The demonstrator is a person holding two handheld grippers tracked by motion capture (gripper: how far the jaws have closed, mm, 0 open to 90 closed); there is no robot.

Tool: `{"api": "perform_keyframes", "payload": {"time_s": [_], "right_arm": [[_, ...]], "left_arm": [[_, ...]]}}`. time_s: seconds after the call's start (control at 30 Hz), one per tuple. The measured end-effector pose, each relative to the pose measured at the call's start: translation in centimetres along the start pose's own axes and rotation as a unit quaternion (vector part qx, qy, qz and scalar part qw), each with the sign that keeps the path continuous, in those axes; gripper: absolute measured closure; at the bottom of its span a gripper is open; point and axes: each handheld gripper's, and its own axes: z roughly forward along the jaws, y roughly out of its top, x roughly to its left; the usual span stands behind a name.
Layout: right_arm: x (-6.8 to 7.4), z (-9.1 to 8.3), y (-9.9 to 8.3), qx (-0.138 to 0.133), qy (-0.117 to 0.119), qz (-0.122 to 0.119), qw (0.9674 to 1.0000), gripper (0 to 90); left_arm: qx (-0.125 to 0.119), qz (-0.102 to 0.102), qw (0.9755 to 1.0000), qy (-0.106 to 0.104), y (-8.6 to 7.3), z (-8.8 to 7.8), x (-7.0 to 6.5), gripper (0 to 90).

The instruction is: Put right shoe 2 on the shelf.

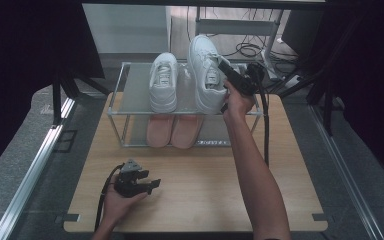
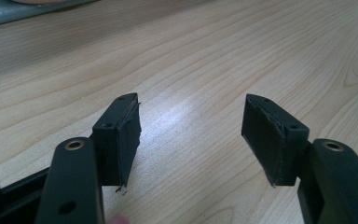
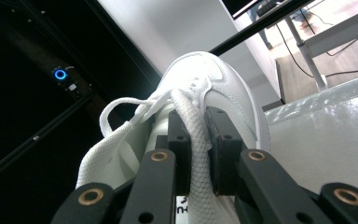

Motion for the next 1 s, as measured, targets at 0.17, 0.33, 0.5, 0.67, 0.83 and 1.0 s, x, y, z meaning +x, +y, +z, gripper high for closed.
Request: {"api": "perform_keyframes", "payload": {"time_s": [0.17,0.33,0.5,0.67,0.83,1.0], "right_arm": [[0.3,1.2,-0.6,0.006,-0.009,0.004,0.9999,80.6],[0.7,2.6,-1.0,0.020,-0.026,-0.001,0.9995,79.9],[1.1,3.9,-1.2,0.033,-0.042,-0.006,0.9986,79.0],[1.0,5.3,-1.6,0.053,-0.058,-0.017,0.9968,76.9],[0.5,6.4,-1.6,0.060,-0.058,-0.023,0.9963,73.5],[0.6,6.5,-1.5,0.069,-0.048,-0.035,0.9959,70.8]], "left_arm": [[-0.002,-0.002,1.0000,0.001,0.0,-0.1,0.1,38.4],[0.000,-0.001,1.0000,-0.001,0.0,0.0,0.1,38.5],[0.001,0.002,1.0000,-0.001,0.0,0.0,0.2,38.5],[0.000,0.001,1.0000,0.000,0.0,0.0,0.4,38.5],[-0.002,-0.001,1.0000,0.002,-0.1,-0.2,0.6,38.5],[-0.002,0.000,1.0000,0.001,-0.1,-0.1,0.6,38.5]]}}
